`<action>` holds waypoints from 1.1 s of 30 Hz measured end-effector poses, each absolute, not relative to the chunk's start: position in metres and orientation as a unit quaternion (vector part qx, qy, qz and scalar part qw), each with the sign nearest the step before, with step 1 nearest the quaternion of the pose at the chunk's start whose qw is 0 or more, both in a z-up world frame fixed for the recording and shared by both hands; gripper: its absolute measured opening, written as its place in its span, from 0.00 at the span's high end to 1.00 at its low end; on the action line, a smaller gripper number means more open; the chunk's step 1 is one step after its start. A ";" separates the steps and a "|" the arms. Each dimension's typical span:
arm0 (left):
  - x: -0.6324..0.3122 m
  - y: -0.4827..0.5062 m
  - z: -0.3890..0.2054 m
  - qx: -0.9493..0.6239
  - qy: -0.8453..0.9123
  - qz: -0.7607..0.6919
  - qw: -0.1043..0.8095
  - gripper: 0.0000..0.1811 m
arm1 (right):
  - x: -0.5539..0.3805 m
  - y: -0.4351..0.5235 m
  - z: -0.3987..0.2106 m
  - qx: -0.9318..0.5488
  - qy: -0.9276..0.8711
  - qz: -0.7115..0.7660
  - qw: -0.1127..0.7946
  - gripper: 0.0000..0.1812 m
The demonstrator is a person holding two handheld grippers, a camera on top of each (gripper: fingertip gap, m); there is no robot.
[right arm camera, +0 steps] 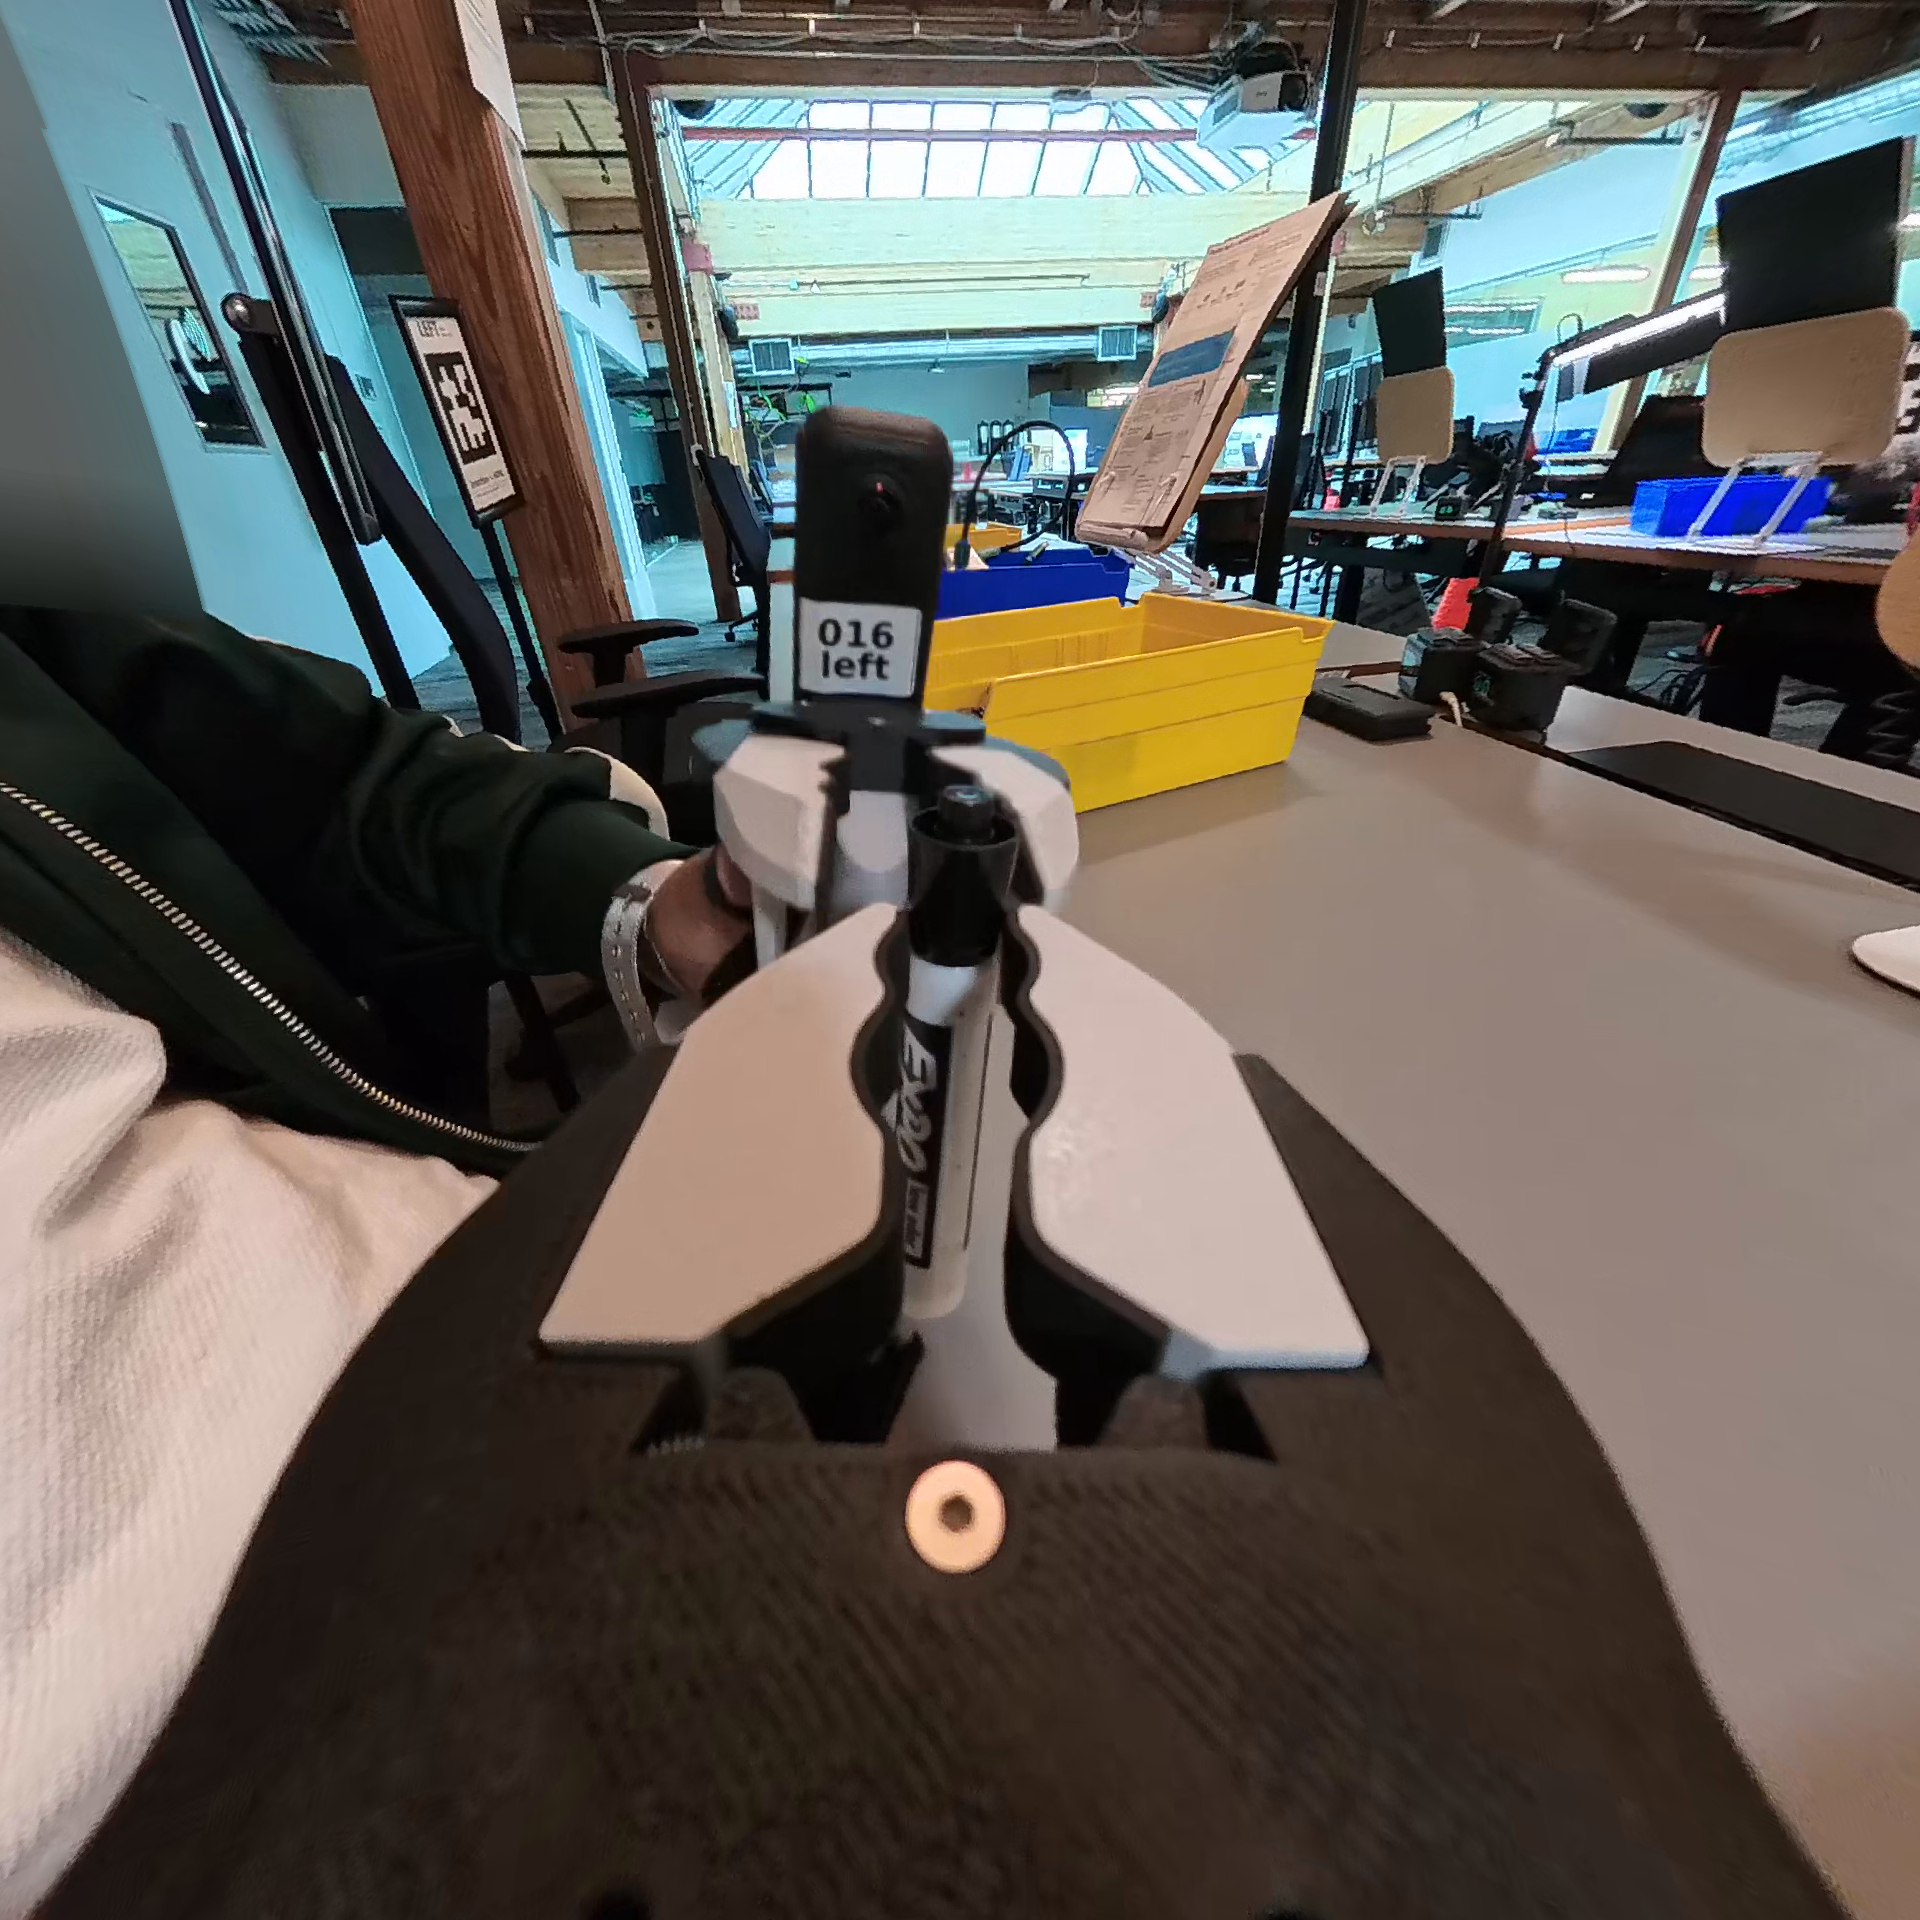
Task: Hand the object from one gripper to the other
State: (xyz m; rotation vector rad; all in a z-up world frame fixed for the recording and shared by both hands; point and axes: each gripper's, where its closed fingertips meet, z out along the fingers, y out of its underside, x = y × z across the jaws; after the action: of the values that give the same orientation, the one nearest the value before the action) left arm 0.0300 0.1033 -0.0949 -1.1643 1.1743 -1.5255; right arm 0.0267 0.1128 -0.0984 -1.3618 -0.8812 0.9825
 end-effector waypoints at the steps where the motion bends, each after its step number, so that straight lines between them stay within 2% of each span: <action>1: 0.028 0.104 -0.092 -0.463 0.470 -0.611 0.438 0.79 | 0.026 0.113 -0.100 -0.585 -0.380 0.419 0.581 0.91; 14: 0.031 0.097 -0.096 -0.459 0.508 -0.575 0.448 0.90 | 0.013 0.105 -0.112 -0.591 -0.422 0.400 0.559 0.90; 26: 0.031 0.098 -0.096 -0.461 0.511 -0.569 0.450 0.90 | 0.014 0.107 -0.112 -0.593 -0.412 0.410 0.556 0.90; 29: 0.030 0.098 -0.094 -0.461 0.508 -0.570 0.453 0.90 | 0.014 0.108 -0.109 -0.590 -0.402 0.424 0.557 0.82; 33: 0.028 0.100 -0.092 -0.461 0.504 -0.572 0.455 0.90 | 0.015 0.117 -0.111 -0.599 -0.375 0.424 0.567 0.61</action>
State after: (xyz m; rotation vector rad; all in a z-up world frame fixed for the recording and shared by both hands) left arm 0.0283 0.1002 -0.0921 -1.1368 1.2420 -1.4097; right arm 0.0154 0.1173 -0.1110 -1.4078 -0.8817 0.9961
